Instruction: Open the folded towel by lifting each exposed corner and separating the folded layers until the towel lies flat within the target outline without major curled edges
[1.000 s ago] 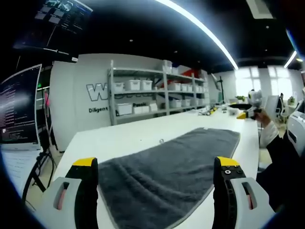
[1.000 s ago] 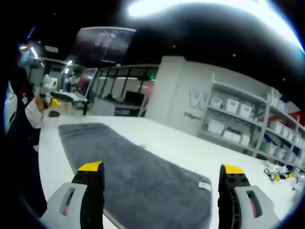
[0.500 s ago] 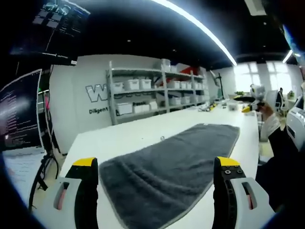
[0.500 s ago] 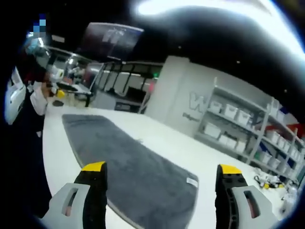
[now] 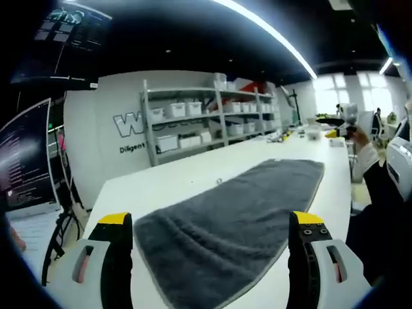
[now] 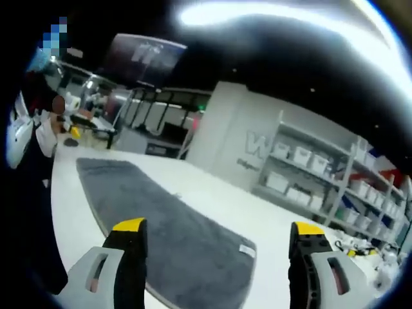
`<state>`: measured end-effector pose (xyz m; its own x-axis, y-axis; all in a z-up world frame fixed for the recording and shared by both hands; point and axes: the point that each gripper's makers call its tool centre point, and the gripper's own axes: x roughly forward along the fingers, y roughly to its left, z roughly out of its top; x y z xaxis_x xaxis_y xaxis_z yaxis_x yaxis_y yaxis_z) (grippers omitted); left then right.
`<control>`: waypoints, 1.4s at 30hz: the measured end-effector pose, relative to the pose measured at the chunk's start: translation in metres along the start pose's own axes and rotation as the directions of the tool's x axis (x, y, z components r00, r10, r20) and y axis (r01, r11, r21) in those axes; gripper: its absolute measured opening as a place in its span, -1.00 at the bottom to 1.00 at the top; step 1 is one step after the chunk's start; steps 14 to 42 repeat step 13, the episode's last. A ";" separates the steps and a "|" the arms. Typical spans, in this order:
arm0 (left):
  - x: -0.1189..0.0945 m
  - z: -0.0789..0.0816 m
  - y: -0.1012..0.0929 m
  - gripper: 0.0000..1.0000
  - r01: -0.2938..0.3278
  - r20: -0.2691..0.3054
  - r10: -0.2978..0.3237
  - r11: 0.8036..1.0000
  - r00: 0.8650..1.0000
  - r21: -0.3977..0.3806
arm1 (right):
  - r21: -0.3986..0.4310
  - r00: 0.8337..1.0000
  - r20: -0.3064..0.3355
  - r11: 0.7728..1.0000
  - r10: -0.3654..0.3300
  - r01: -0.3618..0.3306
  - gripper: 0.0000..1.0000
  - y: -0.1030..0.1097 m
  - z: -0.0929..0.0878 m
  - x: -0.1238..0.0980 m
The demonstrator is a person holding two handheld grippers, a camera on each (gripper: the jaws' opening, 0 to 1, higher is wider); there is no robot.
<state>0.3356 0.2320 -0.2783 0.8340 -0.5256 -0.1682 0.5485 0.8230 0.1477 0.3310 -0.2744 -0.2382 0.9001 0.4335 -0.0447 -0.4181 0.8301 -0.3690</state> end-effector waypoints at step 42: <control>-0.002 -0.006 0.011 0.97 -0.036 -0.028 0.037 0.999 0.999 0.011 | 0.039 0.999 0.045 0.999 0.002 -0.004 0.73 -0.008 0.002 0.000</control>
